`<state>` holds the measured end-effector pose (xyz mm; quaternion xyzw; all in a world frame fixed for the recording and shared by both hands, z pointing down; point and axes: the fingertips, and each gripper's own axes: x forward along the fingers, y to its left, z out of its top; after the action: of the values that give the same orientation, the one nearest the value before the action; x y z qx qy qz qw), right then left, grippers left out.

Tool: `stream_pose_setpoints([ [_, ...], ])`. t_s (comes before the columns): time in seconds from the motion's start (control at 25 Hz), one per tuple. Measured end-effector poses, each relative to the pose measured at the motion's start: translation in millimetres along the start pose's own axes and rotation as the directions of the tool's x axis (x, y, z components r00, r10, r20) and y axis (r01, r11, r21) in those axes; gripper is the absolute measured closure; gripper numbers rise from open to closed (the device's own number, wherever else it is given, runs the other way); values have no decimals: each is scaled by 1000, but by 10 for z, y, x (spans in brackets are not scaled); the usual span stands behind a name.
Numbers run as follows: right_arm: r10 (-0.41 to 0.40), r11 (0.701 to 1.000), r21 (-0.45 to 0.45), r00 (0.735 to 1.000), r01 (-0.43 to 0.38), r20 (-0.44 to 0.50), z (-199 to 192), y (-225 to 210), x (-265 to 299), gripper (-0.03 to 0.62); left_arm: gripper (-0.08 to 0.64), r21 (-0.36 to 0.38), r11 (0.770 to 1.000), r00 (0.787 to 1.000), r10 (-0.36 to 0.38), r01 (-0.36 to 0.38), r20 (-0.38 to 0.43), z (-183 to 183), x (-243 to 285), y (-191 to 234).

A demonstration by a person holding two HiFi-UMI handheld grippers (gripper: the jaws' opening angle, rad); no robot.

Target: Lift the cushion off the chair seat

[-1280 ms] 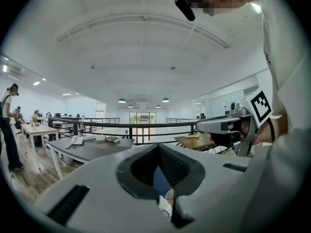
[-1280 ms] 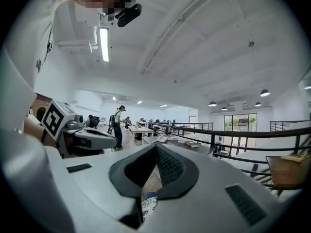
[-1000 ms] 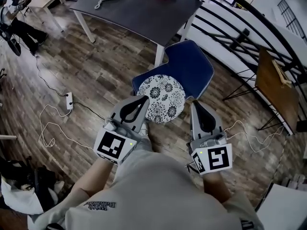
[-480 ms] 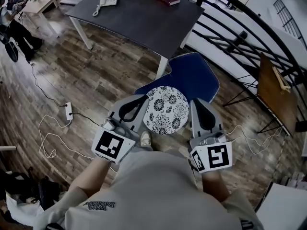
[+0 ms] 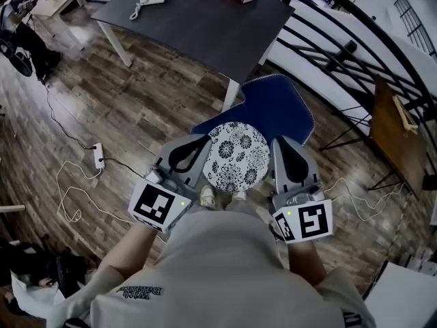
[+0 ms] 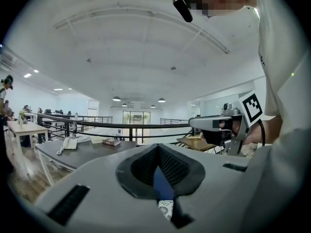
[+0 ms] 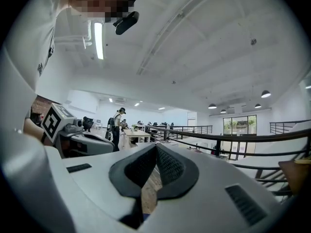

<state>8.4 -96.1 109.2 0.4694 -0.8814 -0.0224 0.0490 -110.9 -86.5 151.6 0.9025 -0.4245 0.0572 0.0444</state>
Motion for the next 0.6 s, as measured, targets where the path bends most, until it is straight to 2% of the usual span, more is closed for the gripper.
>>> stream_pose_setpoints([
  [0.36,53,999,3,999,-53,-4,-88,-322,23,589,555,2,999,999,38,-38,9,141,281,-133],
  [0.6,56,997,47,998,-55,-30,-269,-507,3,589,556,17,998,997,56,-55,-61,-14,450,-220],
])
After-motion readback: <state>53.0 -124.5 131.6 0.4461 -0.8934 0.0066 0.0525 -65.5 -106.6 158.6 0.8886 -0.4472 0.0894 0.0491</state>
